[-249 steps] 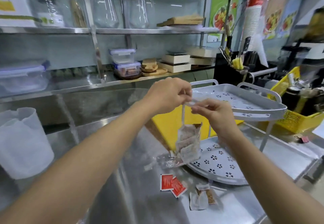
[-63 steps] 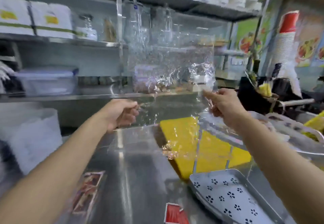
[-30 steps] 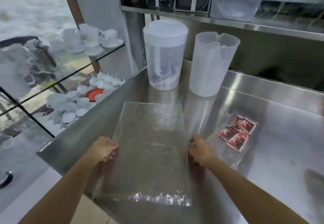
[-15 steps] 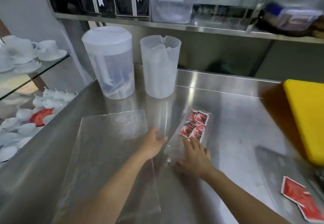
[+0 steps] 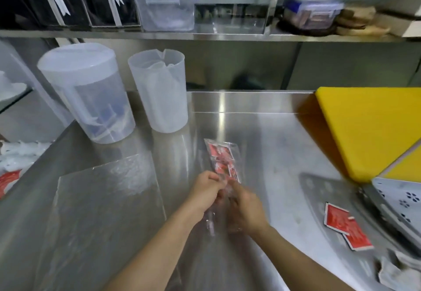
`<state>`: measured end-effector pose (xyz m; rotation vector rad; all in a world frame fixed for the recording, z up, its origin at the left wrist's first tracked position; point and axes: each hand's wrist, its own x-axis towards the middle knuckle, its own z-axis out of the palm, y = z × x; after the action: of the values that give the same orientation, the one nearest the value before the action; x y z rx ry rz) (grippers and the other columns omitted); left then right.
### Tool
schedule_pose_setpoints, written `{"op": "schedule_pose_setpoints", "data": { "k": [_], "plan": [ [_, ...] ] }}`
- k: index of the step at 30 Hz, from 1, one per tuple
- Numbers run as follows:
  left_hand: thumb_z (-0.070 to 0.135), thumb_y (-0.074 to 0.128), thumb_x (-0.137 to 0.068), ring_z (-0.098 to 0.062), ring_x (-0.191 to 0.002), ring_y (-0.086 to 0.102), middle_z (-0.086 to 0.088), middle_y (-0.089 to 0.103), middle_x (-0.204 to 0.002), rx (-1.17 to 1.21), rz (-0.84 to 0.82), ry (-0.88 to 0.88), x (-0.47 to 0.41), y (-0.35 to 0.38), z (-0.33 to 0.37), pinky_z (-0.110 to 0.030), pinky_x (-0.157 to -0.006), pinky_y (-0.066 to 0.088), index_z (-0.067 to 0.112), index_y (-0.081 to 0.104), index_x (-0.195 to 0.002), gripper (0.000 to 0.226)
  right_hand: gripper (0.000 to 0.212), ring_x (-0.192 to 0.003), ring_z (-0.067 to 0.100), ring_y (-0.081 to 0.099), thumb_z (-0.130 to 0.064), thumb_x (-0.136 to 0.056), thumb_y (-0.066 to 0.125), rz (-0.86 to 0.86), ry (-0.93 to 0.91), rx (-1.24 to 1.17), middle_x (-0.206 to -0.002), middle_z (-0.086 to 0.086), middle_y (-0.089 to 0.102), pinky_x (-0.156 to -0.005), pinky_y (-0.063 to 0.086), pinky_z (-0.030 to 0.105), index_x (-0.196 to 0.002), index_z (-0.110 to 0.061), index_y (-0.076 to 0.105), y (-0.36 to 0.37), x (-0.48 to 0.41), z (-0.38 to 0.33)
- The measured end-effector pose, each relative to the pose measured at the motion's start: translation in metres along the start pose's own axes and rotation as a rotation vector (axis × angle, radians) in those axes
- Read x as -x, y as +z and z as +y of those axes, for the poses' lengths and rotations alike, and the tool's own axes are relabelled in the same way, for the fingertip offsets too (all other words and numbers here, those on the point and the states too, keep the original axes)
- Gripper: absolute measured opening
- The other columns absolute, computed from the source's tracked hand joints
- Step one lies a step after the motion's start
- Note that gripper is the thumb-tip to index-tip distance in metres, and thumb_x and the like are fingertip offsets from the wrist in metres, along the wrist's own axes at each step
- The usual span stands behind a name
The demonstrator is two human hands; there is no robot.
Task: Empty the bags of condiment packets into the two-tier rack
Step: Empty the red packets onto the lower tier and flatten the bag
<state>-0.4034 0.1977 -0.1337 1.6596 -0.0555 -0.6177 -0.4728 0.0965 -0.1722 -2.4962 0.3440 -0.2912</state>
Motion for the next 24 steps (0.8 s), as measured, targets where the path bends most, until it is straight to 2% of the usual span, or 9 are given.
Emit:
{"op": "schedule_pose_setpoints", "data": {
  "k": [2, 4, 7, 10, 13, 16, 18, 21, 24],
  "plan": [
    [0.015, 0.059, -0.087, -0.008, -0.047, 0.056, -0.001, 0.062, -0.06, 0.084, -0.018, 0.044, 0.001, 0.009, 0.007, -0.017, -0.044, 0.043, 0.012, 0.055, -0.08, 0.009, 0.023, -0.091, 0.027, 0.064, -0.014, -0.091, 0.049, 0.047, 0.214, -0.437, -0.095, 0.005, 0.071, -0.072, 0.045, 0.023, -0.109, -0.017, 0.062, -0.014, -0.004, 0.0],
    [0.015, 0.055, -0.089, -0.013, -0.064, 0.059, -0.001, 0.06, -0.072, -0.053, 0.022, 0.11, 0.0, 0.013, 0.005, -0.012, -0.053, 0.043, 0.013, 0.056, -0.084, 0.005, 0.02, -0.082, 0.026, 0.061, -0.012, -0.092, 0.048, 0.128, 0.423, -0.797, -0.083, 0.006, 0.068, -0.067, 0.046, 0.024, -0.086, -0.015, 0.067, -0.027, -0.006, 0.005],
    [0.025, 0.051, -0.09, -0.024, -0.11, 0.053, -0.005, 0.058, -0.112, -0.771, 0.067, 0.211, -0.006, 0.008, -0.012, -0.023, -0.088, 0.039, 0.014, 0.055, -0.109, 0.022, 0.023, -0.062, 0.025, 0.057, -0.012, -0.091, 0.048, 0.213, 0.708, -1.076, -0.072, 0.012, 0.062, -0.049, 0.045, 0.025, -0.073, -0.01, 0.062, -0.042, -0.005, 0.019],
    [0.051, 0.047, -0.086, -0.023, -0.142, 0.016, -0.001, 0.022, -0.154, -1.205, -0.083, 0.221, -0.007, 0.004, -0.029, -0.041, -0.113, 0.016, 0.023, 0.031, -0.14, 0.063, 0.023, -0.045, 0.021, 0.053, -0.009, -0.089, 0.048, 0.278, 0.904, -1.198, -0.059, 0.009, 0.054, -0.042, 0.044, 0.025, -0.069, -0.008, 0.058, -0.053, -0.001, 0.033],
    [0.068, 0.044, -0.078, -0.023, -0.145, -0.009, -0.001, -0.009, -0.158, -1.36, -0.292, 0.2, -0.005, 0.006, -0.051, -0.045, -0.116, 0.001, 0.029, 0.004, -0.147, 0.089, 0.018, -0.053, 0.029, 0.052, -0.009, -0.088, 0.049, 0.3, 1.026, -1.089, -0.067, 0.019, 0.056, -0.052, 0.042, 0.033, -0.073, -0.002, 0.056, -0.055, 0.004, 0.051],
    [0.075, 0.039, -0.074, -0.024, -0.144, -0.011, -0.004, -0.013, -0.157, -1.415, -0.283, 0.21, 0.001, 0.013, -0.066, -0.044, -0.116, -0.003, 0.028, -0.002, -0.147, 0.096, 0.007, -0.055, 0.03, 0.054, -0.003, -0.082, 0.05, 0.33, 1.07, -1.039, -0.068, 0.02, 0.055, -0.053, 0.044, 0.033, -0.088, 0.0, 0.053, -0.054, 0.009, 0.064],
    [0.069, 0.036, -0.08, -0.024, -0.144, 0.006, -0.003, 0.006, -0.158, -1.442, -0.165, 0.299, 0.005, 0.016, -0.068, -0.043, -0.115, 0.001, 0.028, 0.013, -0.146, 0.08, 0.039, -0.083, 0.038, 0.061, -0.005, -0.078, 0.056, 0.384, 1.086, -0.935, -0.091, 0.023, 0.058, -0.073, 0.05, 0.043, -0.114, 0.003, 0.044, -0.053, 0.007, 0.07],
    [0.044, 0.034, -0.093, -0.02, -0.124, 0.042, 0.004, 0.048, -0.137, -1.494, -0.001, 0.543, 0.012, 0.022, -0.067, -0.035, -0.111, 0.013, 0.029, 0.048, -0.126, 0.04, 0.073, -0.123, 0.038, 0.044, -0.014, -0.075, 0.067, 0.463, 0.992, -0.377, -0.136, 0.022, 0.043, -0.101, 0.035, 0.047, -0.135, -0.001, 0.028, -0.057, 0.008, 0.068],
    [0.032, 0.033, -0.094, -0.017, -0.108, 0.052, 0.008, 0.065, -0.11, -1.393, 0.031, 0.629, 0.017, 0.025, -0.063, -0.027, -0.104, 0.016, 0.025, 0.063, -0.105, 0.032, 0.072, -0.135, 0.033, 0.028, -0.026, -0.078, 0.067, 0.453, 0.537, -0.045, -0.146, 0.017, 0.03, -0.108, 0.022, 0.046, -0.138, -0.009, 0.03, -0.061, 0.017, 0.056]
  ]
}}
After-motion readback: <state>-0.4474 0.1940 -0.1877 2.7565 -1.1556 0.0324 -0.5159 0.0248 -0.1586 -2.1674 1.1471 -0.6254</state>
